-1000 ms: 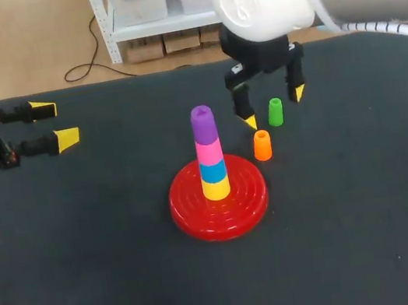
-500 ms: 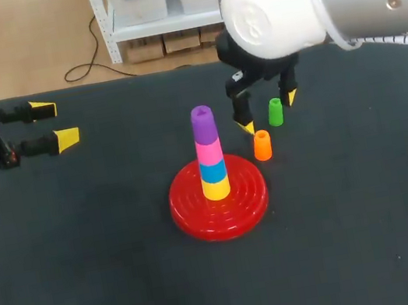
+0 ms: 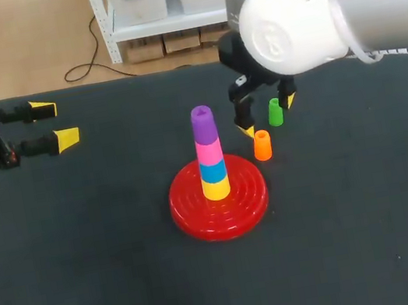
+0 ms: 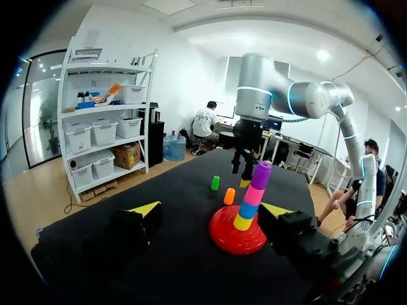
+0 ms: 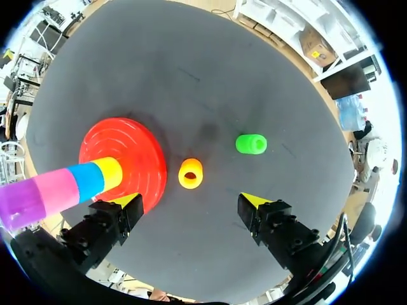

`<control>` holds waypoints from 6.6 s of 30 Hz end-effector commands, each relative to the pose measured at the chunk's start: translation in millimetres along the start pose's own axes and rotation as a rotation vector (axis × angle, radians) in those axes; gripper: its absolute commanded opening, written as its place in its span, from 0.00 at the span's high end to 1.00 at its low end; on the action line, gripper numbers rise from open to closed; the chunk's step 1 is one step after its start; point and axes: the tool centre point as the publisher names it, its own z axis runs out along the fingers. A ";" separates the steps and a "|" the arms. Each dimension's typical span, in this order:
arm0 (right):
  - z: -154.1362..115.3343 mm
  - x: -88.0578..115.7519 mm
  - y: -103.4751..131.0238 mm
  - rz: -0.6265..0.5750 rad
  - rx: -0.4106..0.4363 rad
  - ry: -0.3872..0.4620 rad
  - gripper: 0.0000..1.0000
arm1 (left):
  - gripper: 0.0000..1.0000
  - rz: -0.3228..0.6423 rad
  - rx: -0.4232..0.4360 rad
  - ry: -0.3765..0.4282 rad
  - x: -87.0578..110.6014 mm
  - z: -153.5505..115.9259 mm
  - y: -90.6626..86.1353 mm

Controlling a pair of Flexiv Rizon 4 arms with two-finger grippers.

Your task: Pick up and stack the cylinders on the red base in this order: pink,purple,orange,green

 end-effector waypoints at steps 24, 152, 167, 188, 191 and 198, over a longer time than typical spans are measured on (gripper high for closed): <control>6.6 1.5 4.4 -0.125 -0.025 -0.157 0.00 | 0.00 0.003 -0.003 -0.008 2.0 1.2 0.4; -192.8 -17.9 74.9 -0.520 0.103 -0.224 1.00 | 0.00 0.003 -0.003 -0.008 2.0 1.2 0.4; -184.8 -6.0 122.9 -0.651 0.066 -0.184 1.00 | 0.00 0.003 -0.003 -0.008 2.0 1.2 0.4; -158.3 -6.1 131.0 -0.651 0.066 -0.131 1.00 | 0.00 0.003 -0.003 -0.008 2.0 1.2 0.4; -157.5 -8.2 131.8 -0.648 0.064 -0.128 1.00 | 0.00 0.003 -0.003 -0.008 2.0 1.2 0.4; -159.1 -9.3 131.2 -0.646 0.068 -0.129 1.00 | 0.00 0.003 -0.003 -0.008 2.0 1.2 0.4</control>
